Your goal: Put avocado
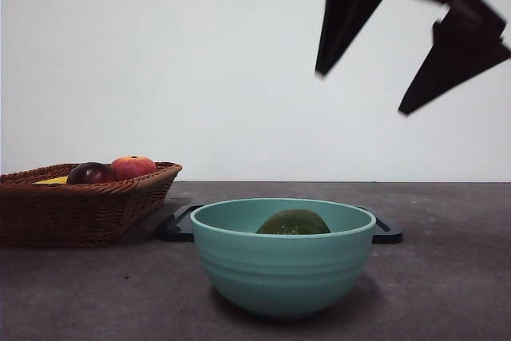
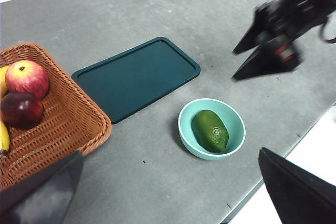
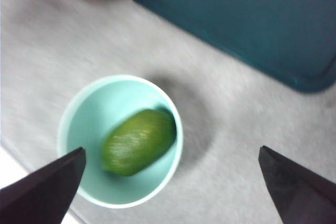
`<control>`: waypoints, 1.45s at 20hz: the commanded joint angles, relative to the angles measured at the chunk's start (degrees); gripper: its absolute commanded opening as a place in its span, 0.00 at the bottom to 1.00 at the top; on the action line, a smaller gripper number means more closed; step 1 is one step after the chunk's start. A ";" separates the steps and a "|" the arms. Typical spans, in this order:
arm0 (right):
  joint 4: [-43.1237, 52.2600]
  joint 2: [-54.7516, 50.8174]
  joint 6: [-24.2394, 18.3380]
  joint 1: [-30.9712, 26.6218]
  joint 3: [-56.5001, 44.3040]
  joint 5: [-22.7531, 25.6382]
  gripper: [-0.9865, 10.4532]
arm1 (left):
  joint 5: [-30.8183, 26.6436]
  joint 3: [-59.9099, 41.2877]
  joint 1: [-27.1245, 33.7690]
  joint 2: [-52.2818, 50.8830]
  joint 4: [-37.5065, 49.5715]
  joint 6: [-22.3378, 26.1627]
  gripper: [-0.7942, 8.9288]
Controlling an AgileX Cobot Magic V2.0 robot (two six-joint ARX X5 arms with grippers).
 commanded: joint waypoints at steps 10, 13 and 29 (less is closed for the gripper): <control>-4.17 18.53 -0.28 3.61 3.80 3.26 0.55 | -0.17 0.46 -0.44 0.07 1.05 -0.07 0.63; -2.80 21.53 1.03 3.85 3.80 3.19 0.53 | -0.17 0.46 -0.46 0.07 1.05 0.15 0.63; -4.04 25.59 4.39 4.00 7.26 3.69 0.09 | -0.20 0.46 -0.44 0.07 1.05 1.07 0.63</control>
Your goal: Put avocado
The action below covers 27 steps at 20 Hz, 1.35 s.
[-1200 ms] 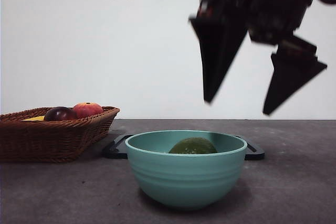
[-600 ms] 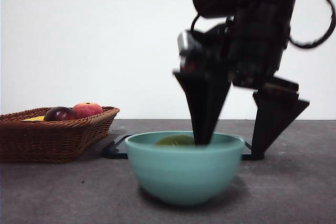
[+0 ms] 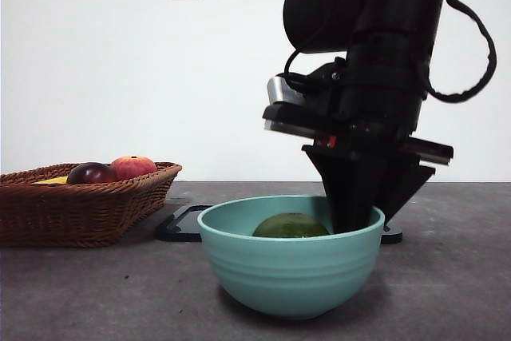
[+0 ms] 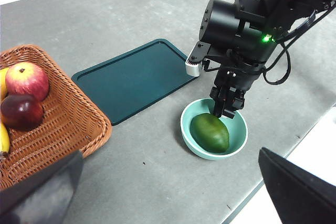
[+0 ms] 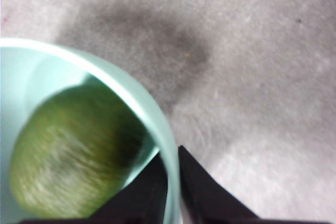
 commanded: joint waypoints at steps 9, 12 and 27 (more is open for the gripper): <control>-7.52 4.74 0.48 -7.28 21.05 2.43 0.09 | -0.20 0.48 -0.46 0.07 0.79 1.07 0.63; -7.04 9.42 0.20 -11.30 28.33 1.92 0.09 | -0.17 0.48 -0.44 0.07 0.79 1.07 0.63; -8.02 30.82 0.17 -15.82 44.19 -2.78 0.09 | -0.17 0.48 -0.44 0.07 0.77 1.05 0.63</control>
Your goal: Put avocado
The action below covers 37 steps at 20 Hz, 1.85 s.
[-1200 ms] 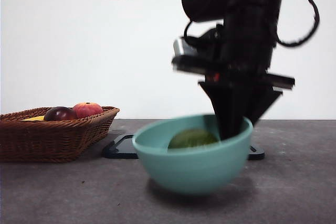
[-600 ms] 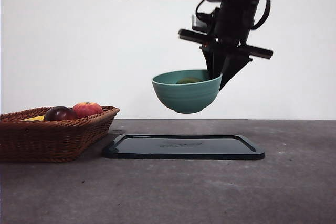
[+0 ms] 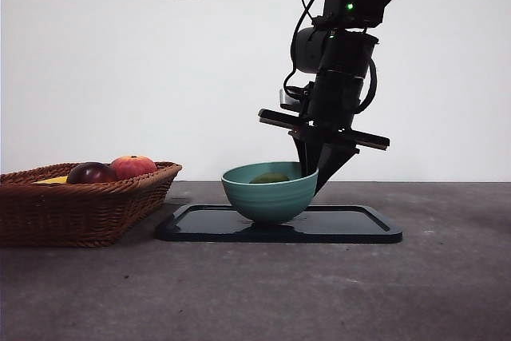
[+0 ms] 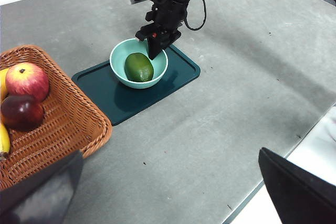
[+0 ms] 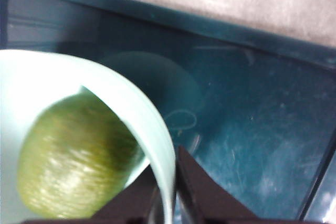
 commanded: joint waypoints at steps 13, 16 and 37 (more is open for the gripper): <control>-4.79 -11.74 -2.69 0.22 2.19 8.11 0.57 | -0.17 0.48 -0.44 0.07 0.42 0.87 0.63; -13.94 -21.18 -3.93 1.90 1.95 15.67 0.57 | -0.17 0.48 -0.44 0.07 0.42 0.87 0.63; -13.66 -93.57 4.94 23.52 -47.87 22.56 0.57 | -0.17 0.48 -0.44 0.07 0.66 0.90 0.63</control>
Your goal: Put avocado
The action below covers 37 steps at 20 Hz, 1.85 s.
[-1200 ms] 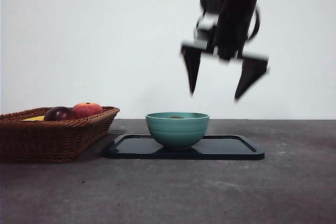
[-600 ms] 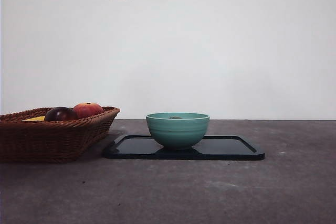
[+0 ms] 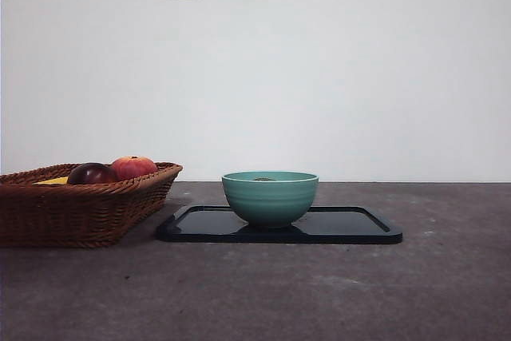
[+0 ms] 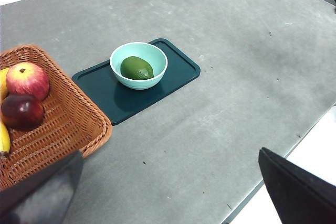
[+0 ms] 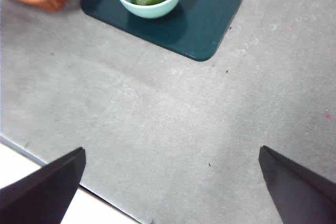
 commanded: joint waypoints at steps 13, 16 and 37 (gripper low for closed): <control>0.52 -9.90 1.11 0.59 -1.03 0.22 0.55 | -0.20 0.48 -0.44 0.07 0.39 0.87 0.56; 0.63 -9.90 1.09 0.59 -1.03 0.22 0.27 | -0.20 0.48 -0.44 0.07 0.24 0.87 0.25; 0.85 -9.90 1.05 0.59 -1.01 0.26 0.10 | -0.17 0.48 12.04 0.09 0.90 0.90 0.09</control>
